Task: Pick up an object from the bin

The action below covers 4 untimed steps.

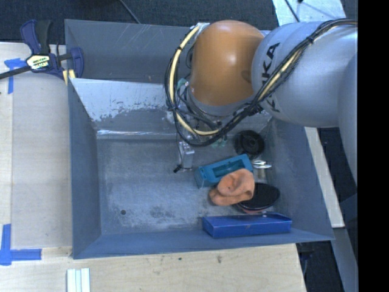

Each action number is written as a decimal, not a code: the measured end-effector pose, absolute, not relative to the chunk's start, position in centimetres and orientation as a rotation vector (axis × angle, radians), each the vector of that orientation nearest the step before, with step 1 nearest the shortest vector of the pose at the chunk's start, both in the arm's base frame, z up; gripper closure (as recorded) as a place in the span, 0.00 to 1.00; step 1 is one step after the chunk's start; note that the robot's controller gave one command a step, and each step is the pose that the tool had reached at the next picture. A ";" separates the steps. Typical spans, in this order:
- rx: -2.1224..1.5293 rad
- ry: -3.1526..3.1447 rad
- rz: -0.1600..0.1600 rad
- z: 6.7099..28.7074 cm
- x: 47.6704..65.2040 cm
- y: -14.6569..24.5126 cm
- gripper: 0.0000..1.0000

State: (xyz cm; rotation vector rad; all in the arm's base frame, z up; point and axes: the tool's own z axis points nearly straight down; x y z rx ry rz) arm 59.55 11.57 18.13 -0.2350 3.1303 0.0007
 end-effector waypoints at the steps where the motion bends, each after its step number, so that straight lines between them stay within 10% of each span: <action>1: 0.057 3.139 0.001 18.2 58.6 9.3 0.00; 4: -0.172 3.135 0.001 14.2 57.0 2.3 0.00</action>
Offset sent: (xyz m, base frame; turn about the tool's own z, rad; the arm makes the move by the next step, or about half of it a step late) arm 0.0031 -0.0506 -0.0341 -0.1234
